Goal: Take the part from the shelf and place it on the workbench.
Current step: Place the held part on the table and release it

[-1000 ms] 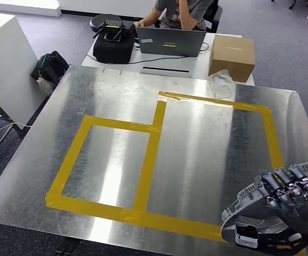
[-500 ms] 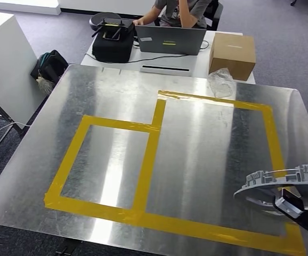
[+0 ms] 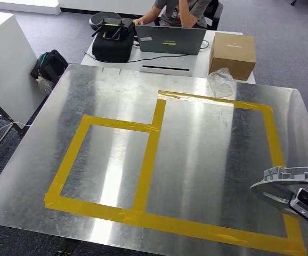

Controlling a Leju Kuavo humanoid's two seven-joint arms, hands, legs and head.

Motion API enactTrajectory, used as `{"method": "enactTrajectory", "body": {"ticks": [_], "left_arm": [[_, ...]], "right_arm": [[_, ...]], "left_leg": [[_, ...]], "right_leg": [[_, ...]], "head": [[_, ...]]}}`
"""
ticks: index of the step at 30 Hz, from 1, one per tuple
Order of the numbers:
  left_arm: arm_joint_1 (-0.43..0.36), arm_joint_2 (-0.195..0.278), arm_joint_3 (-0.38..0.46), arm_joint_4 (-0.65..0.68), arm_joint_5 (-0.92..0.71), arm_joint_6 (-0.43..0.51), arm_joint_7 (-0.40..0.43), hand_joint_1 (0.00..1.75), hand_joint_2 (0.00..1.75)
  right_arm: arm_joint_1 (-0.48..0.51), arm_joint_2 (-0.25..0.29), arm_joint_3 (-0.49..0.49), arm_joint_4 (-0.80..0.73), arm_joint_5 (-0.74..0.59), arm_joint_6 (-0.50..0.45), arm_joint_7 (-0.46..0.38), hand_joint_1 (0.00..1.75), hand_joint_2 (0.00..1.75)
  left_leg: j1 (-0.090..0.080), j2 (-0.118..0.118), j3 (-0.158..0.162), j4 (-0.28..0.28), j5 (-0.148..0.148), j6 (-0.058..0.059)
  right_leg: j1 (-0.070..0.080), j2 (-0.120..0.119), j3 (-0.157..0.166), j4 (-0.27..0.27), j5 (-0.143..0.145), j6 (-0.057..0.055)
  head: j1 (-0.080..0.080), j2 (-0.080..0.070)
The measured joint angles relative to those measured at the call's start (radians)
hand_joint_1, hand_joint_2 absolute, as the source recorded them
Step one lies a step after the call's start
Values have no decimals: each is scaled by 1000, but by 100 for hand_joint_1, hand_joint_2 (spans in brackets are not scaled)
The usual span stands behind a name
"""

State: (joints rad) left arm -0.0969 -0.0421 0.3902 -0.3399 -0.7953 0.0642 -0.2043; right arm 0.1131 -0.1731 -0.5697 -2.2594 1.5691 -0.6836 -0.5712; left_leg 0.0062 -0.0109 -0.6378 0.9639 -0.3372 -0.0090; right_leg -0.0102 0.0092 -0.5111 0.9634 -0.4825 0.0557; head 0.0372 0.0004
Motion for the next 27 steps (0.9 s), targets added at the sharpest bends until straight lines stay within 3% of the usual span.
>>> {"method": "enactTrajectory", "body": {"ticks": [5,22,27], "left_arm": [[-5,3,-14,1,10,-4,-2,0,175],[-21,12,-51,6,47,-7,6,0,175],[-23,20,-56,8,64,-11,10,0,175]], "right_arm": [[41,-5,-18,-22,1,0,-106,175,175],[258,-160,-31,36,0,0,-110,175,175],[268,-174,-59,99,-2,0,-110,175,175]], "left_leg": [[0,0,-1,0,0,0],[0,0,-2,0,-1,0],[0,0,-2,0,-1,0]], "right_leg": [[0,-1,0,0,0,0],[0,-1,-1,0,-1,0],[0,1,-2,0,-1,0]], "head": [[0,0],[0,0],[0,0]]}}
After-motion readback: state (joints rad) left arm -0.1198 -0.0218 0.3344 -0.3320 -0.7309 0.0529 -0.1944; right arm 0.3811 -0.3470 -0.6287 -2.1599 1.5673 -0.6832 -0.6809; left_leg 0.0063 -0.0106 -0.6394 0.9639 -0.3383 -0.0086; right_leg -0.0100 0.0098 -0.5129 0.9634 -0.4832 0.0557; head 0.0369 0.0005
